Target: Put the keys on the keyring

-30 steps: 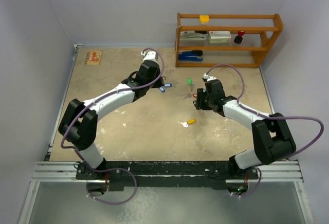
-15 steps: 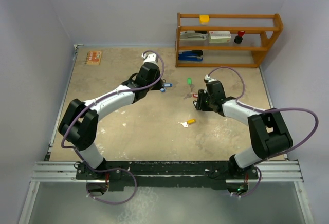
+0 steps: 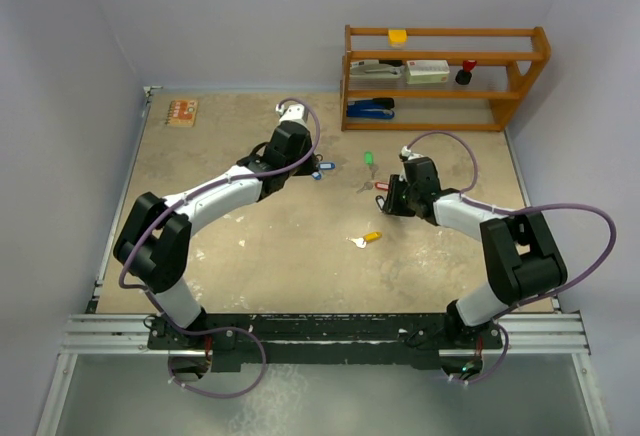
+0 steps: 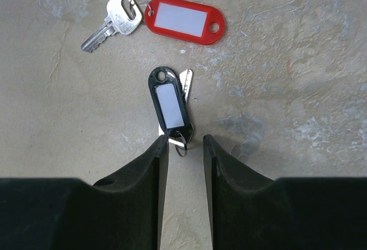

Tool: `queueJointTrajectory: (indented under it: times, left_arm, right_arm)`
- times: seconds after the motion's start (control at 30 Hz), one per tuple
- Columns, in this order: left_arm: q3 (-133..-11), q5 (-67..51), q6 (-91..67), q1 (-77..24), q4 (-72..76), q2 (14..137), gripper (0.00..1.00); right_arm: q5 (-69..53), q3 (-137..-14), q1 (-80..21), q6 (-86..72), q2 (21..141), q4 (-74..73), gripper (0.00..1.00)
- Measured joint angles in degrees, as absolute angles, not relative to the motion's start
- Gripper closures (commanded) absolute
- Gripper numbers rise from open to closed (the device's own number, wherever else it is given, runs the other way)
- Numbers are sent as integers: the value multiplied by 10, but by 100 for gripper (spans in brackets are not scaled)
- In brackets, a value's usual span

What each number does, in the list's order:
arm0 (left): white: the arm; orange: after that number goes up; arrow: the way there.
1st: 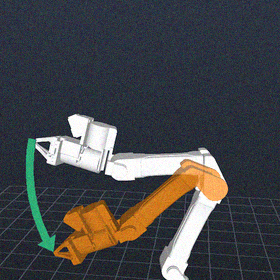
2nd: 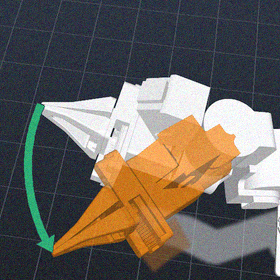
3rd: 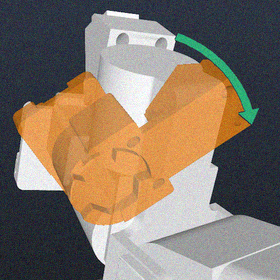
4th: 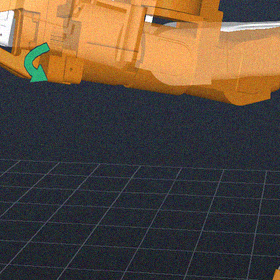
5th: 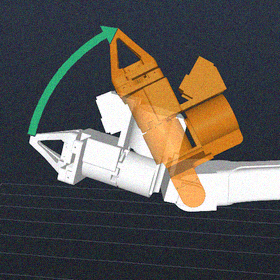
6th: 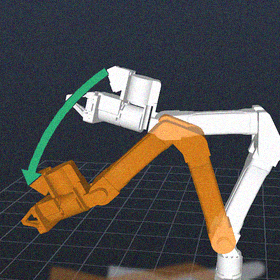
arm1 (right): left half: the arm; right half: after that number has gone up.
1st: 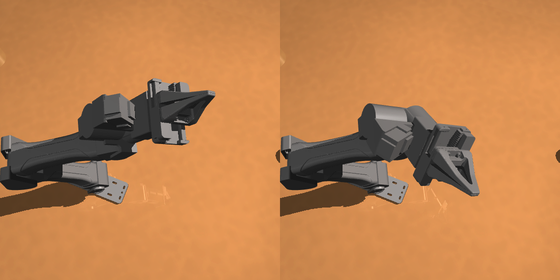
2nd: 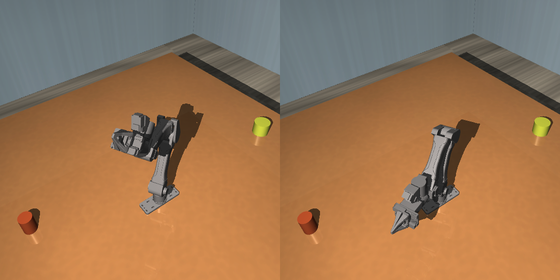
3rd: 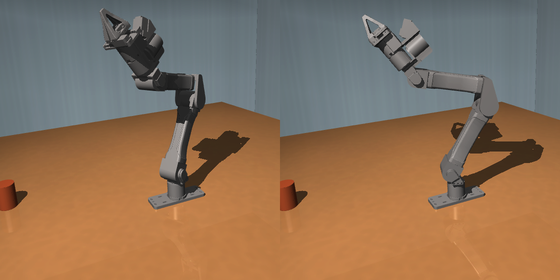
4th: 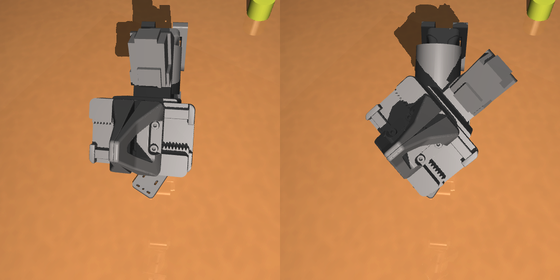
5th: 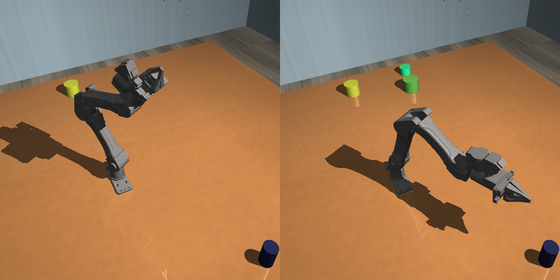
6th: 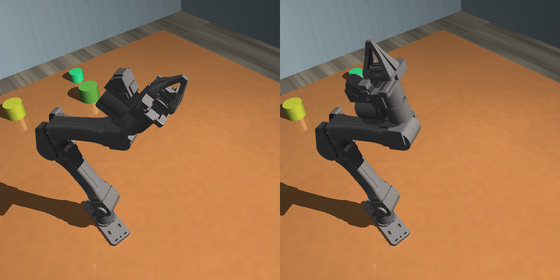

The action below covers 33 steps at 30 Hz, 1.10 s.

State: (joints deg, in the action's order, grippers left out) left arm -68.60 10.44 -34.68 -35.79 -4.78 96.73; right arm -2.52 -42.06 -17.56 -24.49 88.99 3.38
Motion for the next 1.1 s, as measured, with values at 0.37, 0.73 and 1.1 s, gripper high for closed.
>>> queueJointTrajectory:
  times: [0.37,0.73,1.1]
  left_arm:
    - [-686,104,-347,-358,-48,967,100]
    - [-686,104,-347,-357,-48,967,100]
    - [-687,67,-343,-357,-43,978,100]
  right_arm:
    - [-38,-420,-168,-245,897,43,82]
    - [-41,-418,-168,-245,896,42,100]
    - [-25,-396,-168,-179,729,51,100]
